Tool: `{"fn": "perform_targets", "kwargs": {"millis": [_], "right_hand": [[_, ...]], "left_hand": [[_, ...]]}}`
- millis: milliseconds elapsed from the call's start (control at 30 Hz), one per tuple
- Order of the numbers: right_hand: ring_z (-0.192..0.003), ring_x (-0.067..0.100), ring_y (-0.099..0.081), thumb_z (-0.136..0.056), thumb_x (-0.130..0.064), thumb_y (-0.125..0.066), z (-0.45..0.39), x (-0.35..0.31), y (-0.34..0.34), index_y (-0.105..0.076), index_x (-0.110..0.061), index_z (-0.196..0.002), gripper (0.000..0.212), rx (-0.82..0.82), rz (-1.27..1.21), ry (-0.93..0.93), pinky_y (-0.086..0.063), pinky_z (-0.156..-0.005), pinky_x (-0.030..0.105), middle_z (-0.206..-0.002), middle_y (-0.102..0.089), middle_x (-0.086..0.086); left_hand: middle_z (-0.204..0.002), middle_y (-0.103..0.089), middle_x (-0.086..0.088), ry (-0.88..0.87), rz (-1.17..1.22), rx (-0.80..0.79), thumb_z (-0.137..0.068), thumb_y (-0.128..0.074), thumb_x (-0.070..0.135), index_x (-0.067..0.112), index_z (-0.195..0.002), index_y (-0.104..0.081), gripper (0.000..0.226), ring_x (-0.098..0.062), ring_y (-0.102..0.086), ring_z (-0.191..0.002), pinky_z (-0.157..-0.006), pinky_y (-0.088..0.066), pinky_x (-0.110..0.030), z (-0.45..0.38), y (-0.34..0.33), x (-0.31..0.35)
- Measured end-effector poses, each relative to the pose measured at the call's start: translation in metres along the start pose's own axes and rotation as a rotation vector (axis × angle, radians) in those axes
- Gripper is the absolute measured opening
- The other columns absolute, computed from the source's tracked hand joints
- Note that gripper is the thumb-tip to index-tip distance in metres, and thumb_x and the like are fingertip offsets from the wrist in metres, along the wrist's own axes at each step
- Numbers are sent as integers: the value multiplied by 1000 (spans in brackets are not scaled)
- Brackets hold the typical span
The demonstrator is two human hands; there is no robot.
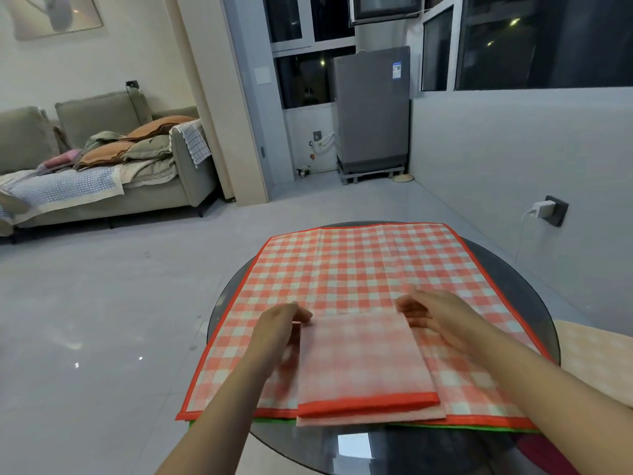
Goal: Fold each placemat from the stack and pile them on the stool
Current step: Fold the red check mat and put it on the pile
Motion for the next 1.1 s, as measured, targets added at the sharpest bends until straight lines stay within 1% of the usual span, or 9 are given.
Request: {"fn": "perform_targets", "kwargs": {"millis": [167,367,467,567,667,733,800,900,1100], "right_hand": [[-92,14,-65,-94,-20,-53,5,-4,-3,-68,-9,-98,19,-9,171,43,-51,-80,22,-98,-69,3],[-91,1,-55,-91,-16,-57,8,-8,-8,-66,-20,-99,12,43,484,232,-40,-68,12,-99,-62,-13],[-95,4,-54,-90,-17,-58,11,-11,-18,-62,-24,-101,14,55,642,354,-43,-74,13,-105,-58,-11],[-113,9,-48,-93,-25,-52,13,-22,-28,-59,-26,-115,23,122,950,506,-39,-94,22,-120,-53,-11],[-130,11,-37,-98,-30,-41,17,-28,-47,-49,-25,-133,36,86,1122,591,-26,-109,27,-139,-45,-9],[-140,13,-26,-100,-31,-33,17,-21,-61,-35,-24,-143,43,3,1153,558,-17,-116,30,-150,-33,-6],[-144,12,-14,-102,-31,-24,18,-11,-75,-21,-22,-148,48,-77,1211,511,-8,-118,30,-156,-20,-4],[-146,12,-3,-102,-31,-17,18,5,-85,-8,-18,-151,51,-149,1311,466,1,-118,30,-159,-8,-2],[-145,10,12,-100,-38,-9,19,20,-85,6,-21,-150,54,-122,1378,432,14,-116,31,-159,8,-4]], "left_hand": [[-87,-67,4,-112,-226,3,-92,-50,16,19,-76,-72,28,-13,-60,-84,-69,-50,-24,0,-3,6],[-92,-65,7,-190,-381,28,-91,-50,14,18,-85,-71,21,-2,-54,-77,-58,-40,-15,2,-13,11],[-116,-62,0,-266,-547,59,-92,-50,22,17,-101,-67,20,-8,-58,-82,-65,-46,-18,9,-17,18],[-143,-42,1,-349,-839,129,-93,-47,34,23,-127,-54,36,-17,-56,-112,-89,-49,-29,14,-23,25],[-154,-30,1,-427,-934,33,-99,-35,32,21,-142,-40,45,-20,-29,-140,-116,-24,-40,17,-42,31],[-158,-19,-1,-478,-995,-81,-101,-26,30,18,-148,-29,48,-19,-12,-146,-120,-3,-44,20,-60,28],[-160,-9,-2,-510,-1045,-161,-101,-19,29,17,-151,-16,52,-18,-1,-147,-119,8,-43,24,-73,20],[-160,1,-2,-505,-1080,-231,-100,-16,28,16,-152,-4,54,-18,7,-147,-118,11,-41,26,-85,3],[-159,8,4,-534,-1118,-183,-87,4,44,22,-151,3,68,-14,13,-146,-115,17,-36,28,-88,-13]]}}
Point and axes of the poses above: each hand's wrist, its own z-axis away from the middle knuckle, its own y-axis out of the back of the hand, x = y × z, the point moved 7 cm from there along -z, towards the middle knuckle
